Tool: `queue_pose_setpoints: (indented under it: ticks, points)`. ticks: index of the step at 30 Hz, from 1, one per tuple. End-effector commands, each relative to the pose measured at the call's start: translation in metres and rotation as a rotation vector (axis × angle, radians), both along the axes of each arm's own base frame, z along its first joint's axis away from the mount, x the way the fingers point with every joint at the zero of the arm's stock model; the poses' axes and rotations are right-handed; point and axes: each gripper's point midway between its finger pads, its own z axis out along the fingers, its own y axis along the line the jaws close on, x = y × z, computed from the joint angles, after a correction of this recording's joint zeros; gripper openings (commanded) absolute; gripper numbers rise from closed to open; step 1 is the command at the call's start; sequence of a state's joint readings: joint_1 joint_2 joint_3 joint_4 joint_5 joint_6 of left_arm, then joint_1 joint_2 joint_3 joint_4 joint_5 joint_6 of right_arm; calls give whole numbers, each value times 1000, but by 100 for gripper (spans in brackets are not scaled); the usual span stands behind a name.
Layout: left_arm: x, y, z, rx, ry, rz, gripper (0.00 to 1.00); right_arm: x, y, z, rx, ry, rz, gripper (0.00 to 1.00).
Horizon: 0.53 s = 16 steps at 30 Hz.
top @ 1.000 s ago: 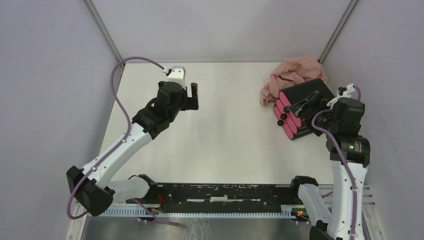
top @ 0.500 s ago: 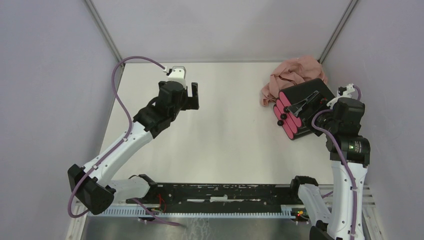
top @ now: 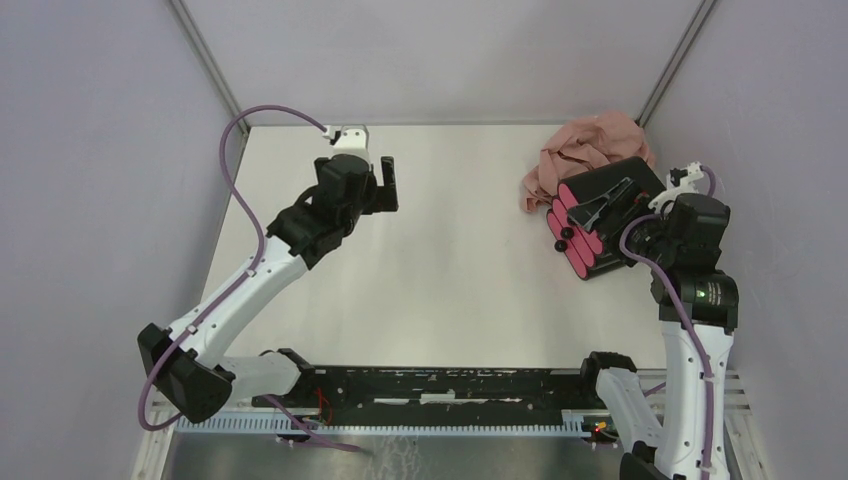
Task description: Organize the makeup
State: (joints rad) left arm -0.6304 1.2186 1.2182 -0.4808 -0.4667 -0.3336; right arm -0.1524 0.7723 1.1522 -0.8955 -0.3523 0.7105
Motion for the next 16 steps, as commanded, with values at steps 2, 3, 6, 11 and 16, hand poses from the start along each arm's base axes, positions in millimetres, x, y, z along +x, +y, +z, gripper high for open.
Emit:
queue_pose_setpoints:
  ticks: [2, 3, 6, 11, 16]
  points:
    - [6, -11, 14, -70, -8, 8, 99, 2, 30, 44, -7, -214, 187, 100]
    - [7, -14, 14, -74, -1, 3, 99, 0, 33, 46, -24, -227, 205, 100]
    - [8, -17, 15, -87, 0, -4, 99, -2, 32, 39, -100, -191, 216, 100]
    - [10, -21, 15, -100, -1, -9, 99, -3, 33, 20, -184, -116, 235, 100]
    - [10, -25, 9, -79, 35, -30, 99, -1, 33, 14, -204, -96, 241, 100]
